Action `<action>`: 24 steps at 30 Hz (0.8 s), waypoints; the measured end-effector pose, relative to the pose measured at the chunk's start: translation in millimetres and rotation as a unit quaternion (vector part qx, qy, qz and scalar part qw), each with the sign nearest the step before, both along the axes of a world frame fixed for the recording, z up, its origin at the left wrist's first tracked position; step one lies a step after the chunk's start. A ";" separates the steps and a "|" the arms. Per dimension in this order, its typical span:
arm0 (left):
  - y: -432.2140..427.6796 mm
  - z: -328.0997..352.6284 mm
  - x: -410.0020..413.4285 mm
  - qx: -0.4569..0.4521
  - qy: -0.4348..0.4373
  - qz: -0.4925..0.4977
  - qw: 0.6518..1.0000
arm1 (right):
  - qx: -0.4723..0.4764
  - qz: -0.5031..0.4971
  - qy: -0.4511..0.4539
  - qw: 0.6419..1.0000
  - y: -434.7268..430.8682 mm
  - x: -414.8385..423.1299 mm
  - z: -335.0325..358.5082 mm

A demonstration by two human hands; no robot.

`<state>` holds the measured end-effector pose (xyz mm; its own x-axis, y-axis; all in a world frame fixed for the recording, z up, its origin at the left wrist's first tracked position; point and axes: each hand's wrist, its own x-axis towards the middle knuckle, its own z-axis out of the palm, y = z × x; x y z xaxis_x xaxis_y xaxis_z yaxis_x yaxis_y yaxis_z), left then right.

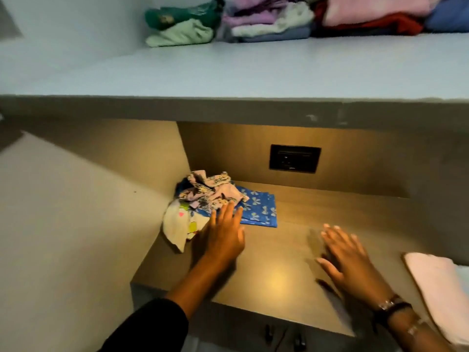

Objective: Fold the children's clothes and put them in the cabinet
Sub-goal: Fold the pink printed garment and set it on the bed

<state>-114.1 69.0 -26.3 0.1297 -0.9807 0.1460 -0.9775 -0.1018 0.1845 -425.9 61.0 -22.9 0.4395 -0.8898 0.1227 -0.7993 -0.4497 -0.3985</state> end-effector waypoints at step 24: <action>-30.8 92.7 171.0 -0.024 0.360 -0.047 0.931 | 0.296 0.080 -0.326 0.894 -144.1 314.0 55.2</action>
